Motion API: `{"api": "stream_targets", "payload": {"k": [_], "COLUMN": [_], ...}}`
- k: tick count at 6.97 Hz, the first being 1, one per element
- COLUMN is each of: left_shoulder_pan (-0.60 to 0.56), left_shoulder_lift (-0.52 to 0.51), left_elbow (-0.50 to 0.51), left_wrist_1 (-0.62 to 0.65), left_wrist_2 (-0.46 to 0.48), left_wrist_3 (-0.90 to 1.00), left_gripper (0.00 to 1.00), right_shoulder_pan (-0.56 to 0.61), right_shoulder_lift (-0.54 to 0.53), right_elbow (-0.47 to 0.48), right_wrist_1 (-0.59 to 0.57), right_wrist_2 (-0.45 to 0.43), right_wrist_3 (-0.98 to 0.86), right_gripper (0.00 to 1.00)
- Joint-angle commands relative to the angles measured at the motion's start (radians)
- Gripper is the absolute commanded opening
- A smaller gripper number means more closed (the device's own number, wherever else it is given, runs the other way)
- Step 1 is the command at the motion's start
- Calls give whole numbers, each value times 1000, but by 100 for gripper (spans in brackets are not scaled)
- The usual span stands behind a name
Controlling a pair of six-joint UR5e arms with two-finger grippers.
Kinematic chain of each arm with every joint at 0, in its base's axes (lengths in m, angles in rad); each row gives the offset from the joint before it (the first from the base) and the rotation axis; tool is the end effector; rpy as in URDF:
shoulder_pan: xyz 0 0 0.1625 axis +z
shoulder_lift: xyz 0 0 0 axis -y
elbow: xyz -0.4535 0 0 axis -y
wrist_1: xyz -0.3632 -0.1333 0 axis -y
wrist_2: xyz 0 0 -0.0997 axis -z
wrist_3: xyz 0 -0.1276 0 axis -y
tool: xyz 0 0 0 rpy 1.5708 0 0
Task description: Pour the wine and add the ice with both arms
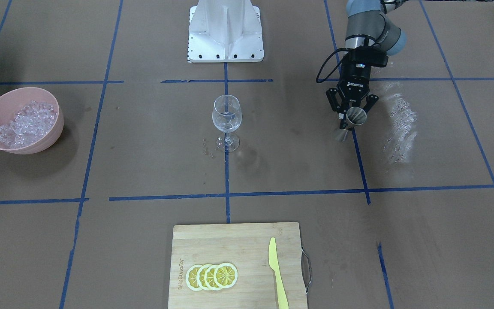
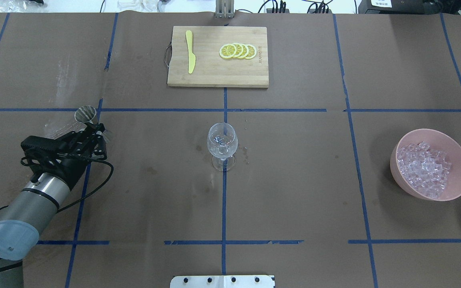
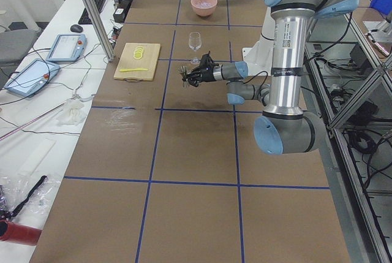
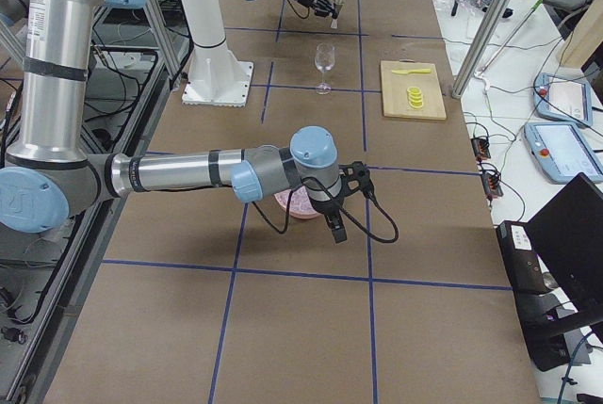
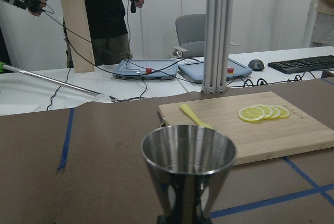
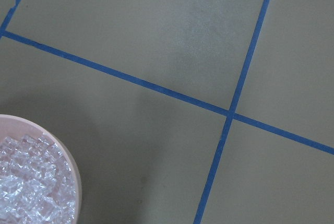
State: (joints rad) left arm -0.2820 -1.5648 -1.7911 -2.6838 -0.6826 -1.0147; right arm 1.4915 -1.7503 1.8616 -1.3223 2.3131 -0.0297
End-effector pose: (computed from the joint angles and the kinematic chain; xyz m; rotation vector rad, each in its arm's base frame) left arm 0.3717 -0.3496 0.4614 1.1743 0.8123 -0.3618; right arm 0.0147 -0.4089 0.6213 0.3253 -0.7437 -0.2365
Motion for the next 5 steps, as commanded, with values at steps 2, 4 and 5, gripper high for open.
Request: {"api": "stream_targets", "payload": {"k": [2, 4, 5], "left_shoulder_pan": [1, 7, 12], "left_shoulder_lift": [29, 57, 63], "left_elbow": [165, 173, 176], "left_wrist_1": [-105, -107, -107], "left_wrist_2": [113, 85, 72], "left_wrist_3": [-93, -93, -93], "left_gripper": [0, 0, 0], "right_shoulder_pan": [1, 1, 1], "right_shoulder_lift": [0, 0, 0], "right_elbow": [5, 4, 5], "right_wrist_1": [0, 0, 0], "right_wrist_2": [0, 0, 0], "right_wrist_3": [-1, -3, -3], "right_gripper": [100, 100, 100]}}
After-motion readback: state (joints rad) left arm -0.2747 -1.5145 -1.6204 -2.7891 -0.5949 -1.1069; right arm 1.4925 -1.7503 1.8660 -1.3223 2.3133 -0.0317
